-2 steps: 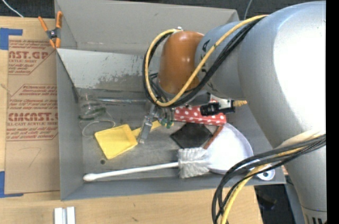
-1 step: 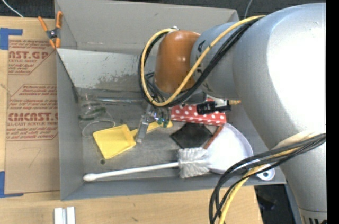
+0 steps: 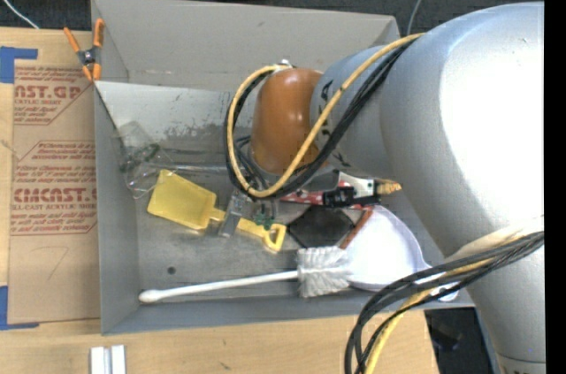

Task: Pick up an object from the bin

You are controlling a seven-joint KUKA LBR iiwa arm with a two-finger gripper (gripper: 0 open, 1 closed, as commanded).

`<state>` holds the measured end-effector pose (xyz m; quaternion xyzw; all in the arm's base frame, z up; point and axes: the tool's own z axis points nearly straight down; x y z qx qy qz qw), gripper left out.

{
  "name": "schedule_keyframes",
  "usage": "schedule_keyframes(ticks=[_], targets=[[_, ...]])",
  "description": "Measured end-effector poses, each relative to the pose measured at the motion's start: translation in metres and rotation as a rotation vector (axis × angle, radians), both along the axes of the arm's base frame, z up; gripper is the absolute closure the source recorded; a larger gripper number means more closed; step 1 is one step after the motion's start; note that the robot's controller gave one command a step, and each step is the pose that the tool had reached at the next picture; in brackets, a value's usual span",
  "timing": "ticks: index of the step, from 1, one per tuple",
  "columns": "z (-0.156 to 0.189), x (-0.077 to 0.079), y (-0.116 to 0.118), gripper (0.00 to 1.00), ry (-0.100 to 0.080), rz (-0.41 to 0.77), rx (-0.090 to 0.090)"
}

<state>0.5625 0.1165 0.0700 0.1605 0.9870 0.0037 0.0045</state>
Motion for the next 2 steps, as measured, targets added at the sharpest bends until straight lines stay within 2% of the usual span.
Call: schedule_keyframes(ticks=[2], targets=[[0.0, 0.0, -0.0002, 1.0, 0.0, -0.001, 0.001]])
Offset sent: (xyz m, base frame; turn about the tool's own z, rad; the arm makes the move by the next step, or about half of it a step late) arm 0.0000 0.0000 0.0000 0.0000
